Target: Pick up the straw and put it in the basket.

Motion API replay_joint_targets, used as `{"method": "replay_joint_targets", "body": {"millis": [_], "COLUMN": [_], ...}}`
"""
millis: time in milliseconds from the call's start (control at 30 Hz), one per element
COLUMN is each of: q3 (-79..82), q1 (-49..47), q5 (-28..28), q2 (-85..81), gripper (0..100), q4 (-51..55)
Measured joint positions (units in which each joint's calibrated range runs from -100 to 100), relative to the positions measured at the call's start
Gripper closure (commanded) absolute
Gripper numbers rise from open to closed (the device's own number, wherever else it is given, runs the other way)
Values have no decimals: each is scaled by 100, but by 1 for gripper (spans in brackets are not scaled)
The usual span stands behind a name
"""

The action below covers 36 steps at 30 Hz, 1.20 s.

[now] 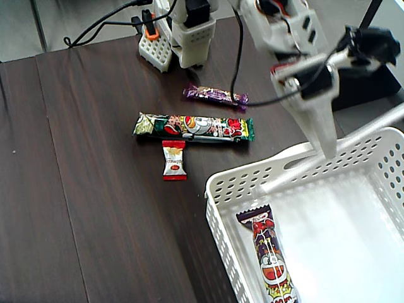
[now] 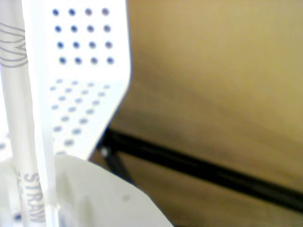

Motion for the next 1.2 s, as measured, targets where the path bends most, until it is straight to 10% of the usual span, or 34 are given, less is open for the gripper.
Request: {"method": "replay_joint_targets", "body": {"millis": [1200], "q3": [-486], "q1": [135], "q5": [0], "q2": [1460], "gripper": [93], "q4": [-875]}}
